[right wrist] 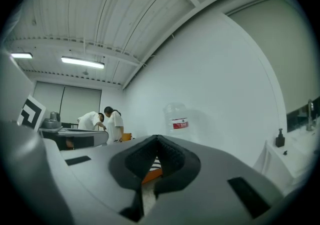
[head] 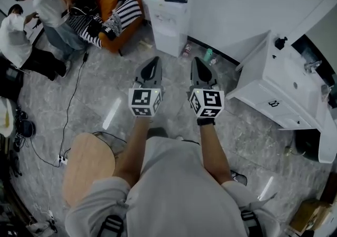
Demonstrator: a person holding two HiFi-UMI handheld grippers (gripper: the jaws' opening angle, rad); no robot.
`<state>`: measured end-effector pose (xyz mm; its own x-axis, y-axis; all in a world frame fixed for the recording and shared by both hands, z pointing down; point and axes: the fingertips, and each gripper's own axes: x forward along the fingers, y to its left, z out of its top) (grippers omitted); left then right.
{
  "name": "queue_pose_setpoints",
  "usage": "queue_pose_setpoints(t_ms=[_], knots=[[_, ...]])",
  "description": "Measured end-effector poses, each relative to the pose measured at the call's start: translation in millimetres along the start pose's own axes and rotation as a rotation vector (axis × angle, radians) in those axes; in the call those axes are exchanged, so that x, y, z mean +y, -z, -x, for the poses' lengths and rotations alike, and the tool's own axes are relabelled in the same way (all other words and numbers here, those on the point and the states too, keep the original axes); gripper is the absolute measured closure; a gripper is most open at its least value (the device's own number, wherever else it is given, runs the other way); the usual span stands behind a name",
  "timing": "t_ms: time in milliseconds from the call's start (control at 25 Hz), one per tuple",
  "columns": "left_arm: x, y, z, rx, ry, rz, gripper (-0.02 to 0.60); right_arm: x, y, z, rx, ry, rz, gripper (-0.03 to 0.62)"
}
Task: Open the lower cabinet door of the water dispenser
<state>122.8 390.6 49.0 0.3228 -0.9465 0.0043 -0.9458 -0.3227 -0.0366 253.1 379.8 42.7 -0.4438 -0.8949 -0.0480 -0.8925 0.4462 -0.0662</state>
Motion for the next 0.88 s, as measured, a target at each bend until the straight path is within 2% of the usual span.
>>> queue_pose_setpoints(t_ms=[160,400,880], knots=[[4,6,-11,0.014,-0.01,-0.003,0.569,-9,9,-12,0.016,0.01,0.042,0.588],[22,20,-42,0.014,-0.002,0.006,0.568,-18,28,-46,0.034,0.008,0.029,0.588],[128,35,-162,0.052,0.072,0.03,0.569,-19,38,-198,0.056,0.049,0.015,0.588]])
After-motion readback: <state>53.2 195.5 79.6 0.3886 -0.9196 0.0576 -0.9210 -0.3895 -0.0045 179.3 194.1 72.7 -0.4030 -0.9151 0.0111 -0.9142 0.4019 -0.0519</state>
